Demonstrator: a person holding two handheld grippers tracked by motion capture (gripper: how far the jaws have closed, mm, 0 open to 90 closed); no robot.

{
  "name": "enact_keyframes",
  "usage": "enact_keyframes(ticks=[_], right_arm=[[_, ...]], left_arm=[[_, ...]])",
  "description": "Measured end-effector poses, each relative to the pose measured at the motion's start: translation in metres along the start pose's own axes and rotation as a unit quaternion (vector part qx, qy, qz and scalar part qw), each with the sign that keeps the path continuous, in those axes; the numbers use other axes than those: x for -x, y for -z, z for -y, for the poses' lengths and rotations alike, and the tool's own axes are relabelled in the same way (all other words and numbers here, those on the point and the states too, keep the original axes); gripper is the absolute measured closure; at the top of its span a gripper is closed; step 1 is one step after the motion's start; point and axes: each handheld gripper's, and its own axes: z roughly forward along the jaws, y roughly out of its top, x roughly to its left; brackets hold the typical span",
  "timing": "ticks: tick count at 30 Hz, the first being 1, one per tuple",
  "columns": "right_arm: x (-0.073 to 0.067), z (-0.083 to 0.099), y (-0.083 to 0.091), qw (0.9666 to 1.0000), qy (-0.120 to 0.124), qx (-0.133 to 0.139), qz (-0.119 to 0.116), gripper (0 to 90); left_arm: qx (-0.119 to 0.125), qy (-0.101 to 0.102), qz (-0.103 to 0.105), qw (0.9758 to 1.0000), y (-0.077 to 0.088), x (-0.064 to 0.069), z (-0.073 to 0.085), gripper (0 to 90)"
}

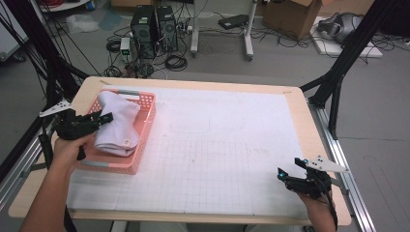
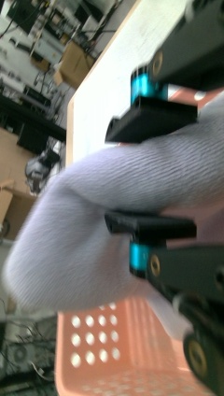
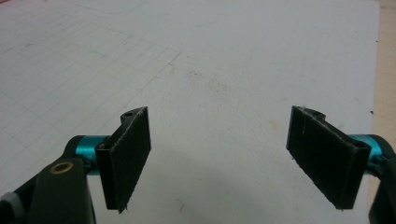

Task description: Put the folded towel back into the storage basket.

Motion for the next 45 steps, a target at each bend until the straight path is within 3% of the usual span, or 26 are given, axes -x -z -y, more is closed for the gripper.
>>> enact_keyframes(ticks=[2, 5, 10, 12, 14, 17, 19, 21, 23, 25, 26, 27, 30, 32, 35, 38, 41, 42, 43, 45], right_arm=[[0.000, 0.000, 0.000, 1.0000, 0.000, 0.000, 0.000, 20.6], [-0.001, 0.000, -0.001, 1.0000, 0.001, -0.001, -0.001, 20.6], [-0.001, 0.000, -0.002, 1.0000, 0.003, -0.001, -0.002, 20.6], [-0.001, 0.000, -0.002, 1.0000, 0.004, -0.002, -0.002, 20.6], [-0.002, -0.001, -0.003, 1.0000, 0.004, -0.003, -0.003, 20.6], [-0.003, -0.001, -0.003, 1.0000, 0.003, -0.003, -0.004, 20.6], [-0.003, -0.001, -0.003, 1.0000, 0.005, -0.005, -0.005, 20.6], [-0.003, -0.001, -0.003, 1.0000, 0.003, -0.004, -0.005, 20.6], [-0.002, -0.001, -0.003, 1.0000, 0.004, -0.004, -0.004, 20.6], [-0.002, -0.001, -0.003, 1.0000, 0.003, -0.004, -0.004, 20.6], [-0.002, -0.001, -0.003, 1.0000, 0.003, -0.003, -0.004, 20.6], [-0.002, -0.001, -0.002, 1.0000, 0.003, -0.003, -0.004, 20.6], [-0.002, -0.001, -0.003, 1.0000, 0.003, -0.004, -0.004, 20.6], [-0.002, 0.000, -0.003, 1.0000, 0.003, -0.003, -0.005, 20.6], [-0.003, -0.001, -0.004, 1.0000, 0.004, -0.005, -0.007, 20.6], [-0.003, -0.001, -0.005, 1.0000, 0.003, -0.005, -0.007, 20.6], [-0.003, -0.001, -0.006, 0.9999, 0.003, -0.007, -0.008, 20.6], [-0.003, -0.001, -0.006, 0.9999, 0.004, -0.009, -0.008, 20.6], [-0.003, -0.001, -0.007, 0.9999, 0.004, -0.009, -0.009, 20.6], [-0.003, -0.001, -0.007, 0.9999, 0.005, -0.008, -0.009, 20.6]], left_arm=[[0.010, 0.014, -0.024, 0.9996, 0.004, 0.000, -0.002, 38.9], [0.022, 0.007, -0.049, 0.9985, 0.012, 0.000, -0.007, 35.5], [0.044, -0.031, -0.076, 0.9956, 0.024, 0.009, -0.018, 35.8], [0.027, -0.048, -0.079, 0.9953, 0.021, 0.015, -0.020, 36.6], [-0.005, -0.064, -0.089, 0.9940, 0.013, 0.019, -0.019, 37.0], [-0.056, -0.062, -0.089, 0.9925, -0.003, 0.021, -0.014, 37.0], [-0.099, -0.062, -0.100, 0.9881, -0.017, 0.022, -0.009, 37.3], [-0.125, -0.056, -0.106, 0.9849, -0.027, 0.021, -0.004, 38.5], [-0.150, -0.051, -0.123, 0.9798, -0.035, 0.019, 0.000, 38.9], [-0.186, -0.054, -0.149, 0.9697, -0.044, 0.017, 0.005, 39.7], [-0.199, -0.049, -0.156, 0.9662, -0.046, 0.015, 0.005, 40.1], [-0.202, -0.049, -0.159, 0.9653, -0.049, 0.015, 0.006, 40.4], [-0.230, -0.053, -0.167, 0.9573, -0.057, 0.012, 0.012, 41.7], [-0.236, -0.060, -0.167, 0.9555, -0.061, 0.010, 0.015, 42.1], [-0.240, -0.063, -0.159, 0.9556, -0.065, 0.009, 0.016, 42.0], [-0.231, -0.061, -0.140, 0.9610, -0.069, 0.011, 0.019, 43.0], [-0.227, -0.060, -0.090, 0.9679, -0.071, 0.011, 0.020, 44.8], [-0.222, -0.057, -0.062, 0.9713, -0.072, 0.012, 0.021, 44.9], [-0.220, -0.058, -0.057, 0.9720, -0.073, 0.013, 0.021, 45.7], [-0.218, -0.070, -0.077, 0.9705, -0.072, 0.013, 0.021, 45.0]])
